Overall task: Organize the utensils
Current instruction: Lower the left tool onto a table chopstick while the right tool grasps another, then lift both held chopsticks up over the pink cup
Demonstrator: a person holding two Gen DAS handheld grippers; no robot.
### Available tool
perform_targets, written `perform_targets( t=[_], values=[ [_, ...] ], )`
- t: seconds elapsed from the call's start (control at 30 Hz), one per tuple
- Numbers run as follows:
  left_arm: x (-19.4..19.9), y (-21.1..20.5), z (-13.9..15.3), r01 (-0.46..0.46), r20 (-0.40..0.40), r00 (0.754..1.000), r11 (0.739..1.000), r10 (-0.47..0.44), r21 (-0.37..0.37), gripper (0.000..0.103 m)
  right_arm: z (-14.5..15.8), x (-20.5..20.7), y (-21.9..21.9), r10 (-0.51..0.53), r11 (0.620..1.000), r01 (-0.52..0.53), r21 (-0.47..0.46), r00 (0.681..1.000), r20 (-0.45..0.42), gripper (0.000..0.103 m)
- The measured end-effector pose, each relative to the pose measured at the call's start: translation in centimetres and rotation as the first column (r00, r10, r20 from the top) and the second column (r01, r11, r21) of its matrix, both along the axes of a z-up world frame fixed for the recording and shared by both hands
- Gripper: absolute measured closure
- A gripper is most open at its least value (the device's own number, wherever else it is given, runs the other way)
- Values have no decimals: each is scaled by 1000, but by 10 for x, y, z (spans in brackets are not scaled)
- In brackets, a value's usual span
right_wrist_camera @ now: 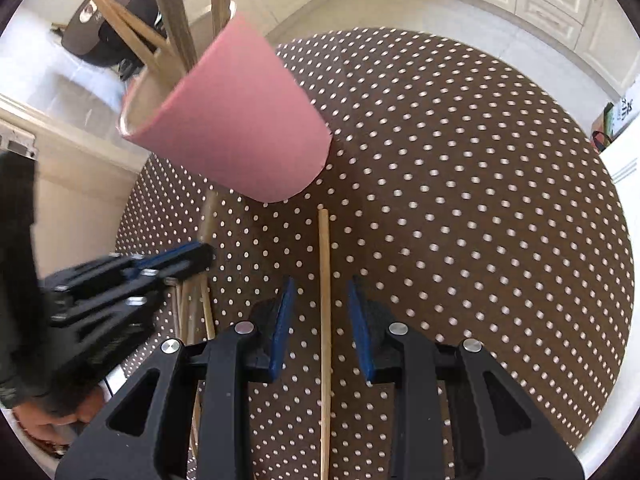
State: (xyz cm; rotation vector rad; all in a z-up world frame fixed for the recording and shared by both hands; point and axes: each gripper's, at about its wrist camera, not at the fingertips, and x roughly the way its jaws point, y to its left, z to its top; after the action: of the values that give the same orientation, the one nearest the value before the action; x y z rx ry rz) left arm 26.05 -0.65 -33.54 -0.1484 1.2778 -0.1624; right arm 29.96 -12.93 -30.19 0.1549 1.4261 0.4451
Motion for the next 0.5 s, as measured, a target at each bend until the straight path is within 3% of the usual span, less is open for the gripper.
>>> perform_targets(
  t=[0.07, 0.2, 0.5],
  values=[
    [-4, 7, 7, -13, 18, 1000, 1000, 13, -7, 97, -4, 1, 6, 13, 1000, -13, -14, 1000, -4, 80],
    [-9, 21, 22, -36, 45, 998, 999, 37, -8, 97, -13, 3, 21, 54, 996, -55, -70, 998, -20, 97],
    [-29, 33, 51, -53, 89, 994, 998, 55, -26, 97, -21, 13, 32, 76, 993, -79, -89, 996, -37, 98]
  ],
)
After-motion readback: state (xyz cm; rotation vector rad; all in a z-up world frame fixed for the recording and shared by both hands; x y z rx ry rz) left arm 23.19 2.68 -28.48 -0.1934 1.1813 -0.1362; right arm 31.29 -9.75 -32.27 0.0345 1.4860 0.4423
